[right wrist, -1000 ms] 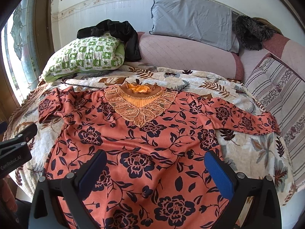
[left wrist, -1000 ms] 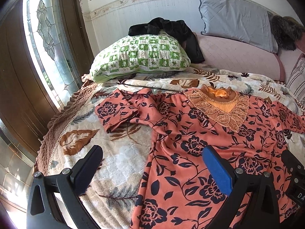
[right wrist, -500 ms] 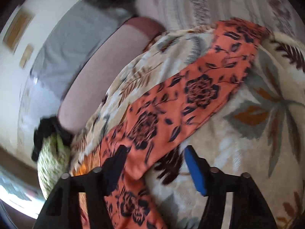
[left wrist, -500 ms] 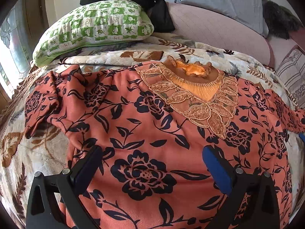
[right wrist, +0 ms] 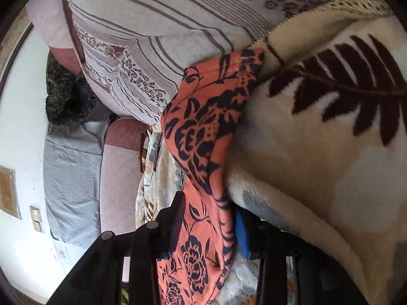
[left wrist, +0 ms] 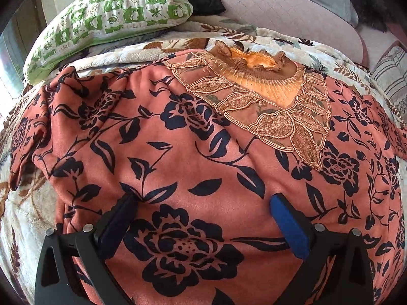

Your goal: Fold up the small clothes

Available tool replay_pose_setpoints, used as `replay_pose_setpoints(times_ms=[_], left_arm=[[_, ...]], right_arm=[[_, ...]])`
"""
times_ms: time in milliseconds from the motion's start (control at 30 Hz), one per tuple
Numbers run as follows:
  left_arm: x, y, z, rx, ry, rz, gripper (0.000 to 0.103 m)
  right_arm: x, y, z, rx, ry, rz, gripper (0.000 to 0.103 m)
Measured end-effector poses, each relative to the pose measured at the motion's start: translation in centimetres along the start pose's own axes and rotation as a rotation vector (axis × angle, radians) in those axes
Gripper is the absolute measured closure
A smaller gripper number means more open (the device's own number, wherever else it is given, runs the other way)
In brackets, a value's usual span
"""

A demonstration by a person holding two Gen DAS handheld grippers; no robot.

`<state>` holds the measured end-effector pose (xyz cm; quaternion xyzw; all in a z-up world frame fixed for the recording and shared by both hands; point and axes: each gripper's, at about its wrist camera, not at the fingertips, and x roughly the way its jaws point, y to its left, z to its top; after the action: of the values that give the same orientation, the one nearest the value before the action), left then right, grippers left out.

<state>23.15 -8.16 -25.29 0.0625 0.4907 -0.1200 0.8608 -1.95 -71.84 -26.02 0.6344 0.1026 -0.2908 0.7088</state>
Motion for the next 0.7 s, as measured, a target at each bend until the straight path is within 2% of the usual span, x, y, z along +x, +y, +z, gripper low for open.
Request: replay_pose_setpoints(times_ms=[67, 100, 233, 333, 433, 533, 633, 700], left_arm=[[0.0, 0.0, -0.1, 0.001, -0.003, -0.002, 0.0], [0.0, 0.0, -0.2, 0.005, -0.007, 0.0, 0.0], [0.1, -0.2, 0.0, 0.018, 0.012, 0.004, 0.0], [0.1, -0.1, 0.3, 0.017, 0.032, -0.003, 0.0], [-0.5, 0.8, 0.8, -0.018, 0.036, -0.014, 0.0], [-2.5, 3.1, 1.3, -0.102, -0.034, 0.022, 0.0], [-4.8, 5.8, 1.7, -0.166, -0.115, 0.07, 0.0], [-5.7, 7.5, 1.8, -0.189, -0.151, 0.106, 0.0]], right_arm=[[0.8, 0.8, 0.4, -0.068, -0.011, -0.007, 0.092], [0.8, 1.1, 0.3, -0.088, -0.017, -0.018, 0.095], [0.3, 5.1, -1.8, -0.203, -0.046, 0.021, 0.097], [-0.2, 10.7, -5.8, -0.359, -0.013, 0.105, 0.097], [0.1, 15.9, -12.2, -0.463, 0.107, 0.231, 0.097], [0.4, 20.4, -20.6, -0.603, 0.254, 0.316, 0.097], [0.8, 22.7, -30.0, -0.722, 0.419, 0.375, 0.097], [1.5, 22.9, -36.2, -0.799, 0.54, 0.377, 0.095]])
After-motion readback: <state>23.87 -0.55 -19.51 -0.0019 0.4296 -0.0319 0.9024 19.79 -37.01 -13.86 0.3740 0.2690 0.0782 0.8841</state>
